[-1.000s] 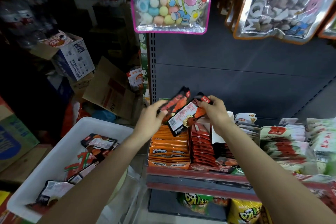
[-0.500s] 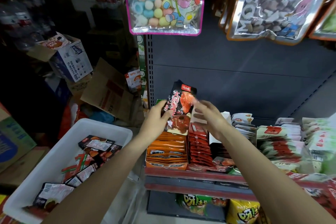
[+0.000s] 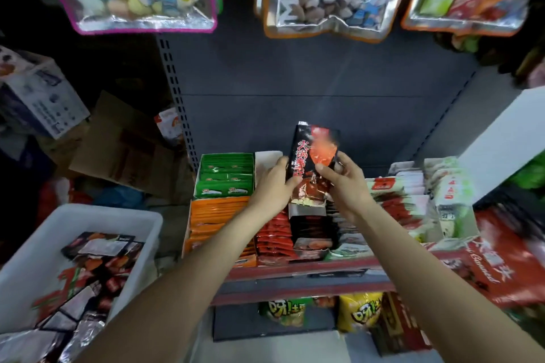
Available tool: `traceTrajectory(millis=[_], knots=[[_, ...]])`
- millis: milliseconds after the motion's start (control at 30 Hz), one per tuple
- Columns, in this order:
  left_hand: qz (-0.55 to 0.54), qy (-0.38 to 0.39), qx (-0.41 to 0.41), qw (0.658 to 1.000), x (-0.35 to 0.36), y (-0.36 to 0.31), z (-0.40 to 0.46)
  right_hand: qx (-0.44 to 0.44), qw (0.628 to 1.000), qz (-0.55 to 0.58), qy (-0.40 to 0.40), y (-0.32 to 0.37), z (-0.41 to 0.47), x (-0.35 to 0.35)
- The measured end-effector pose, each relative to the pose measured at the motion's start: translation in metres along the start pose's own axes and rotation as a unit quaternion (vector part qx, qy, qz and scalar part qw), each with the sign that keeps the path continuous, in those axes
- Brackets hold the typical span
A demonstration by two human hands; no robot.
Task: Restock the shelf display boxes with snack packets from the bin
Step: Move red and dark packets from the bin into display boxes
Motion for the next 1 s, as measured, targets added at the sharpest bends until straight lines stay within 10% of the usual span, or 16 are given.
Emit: traceTrajectory(millis=[467, 1000], knots=[[0.020, -0.039, -0.013, 0.999, 0.032, 0.017, 0.008, 0.038, 0.985, -0.168, 0.022, -0.025, 0.010, -0.039], [0.090, -0.024, -0.003, 0.996, 0.021, 0.021, -0.013, 0.040, 0.839, -0.523, 0.142, -0.036, 0.010, -0.031]])
Point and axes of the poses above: each hand's wrist, its own z-axis towards the middle knuckle, its own x-axis out of the palm, y = z × x, the point moved 3 cm from there along z, towards the middle knuckle, and after that the axes turned 3 degrees about z, right-handed, at the moved point
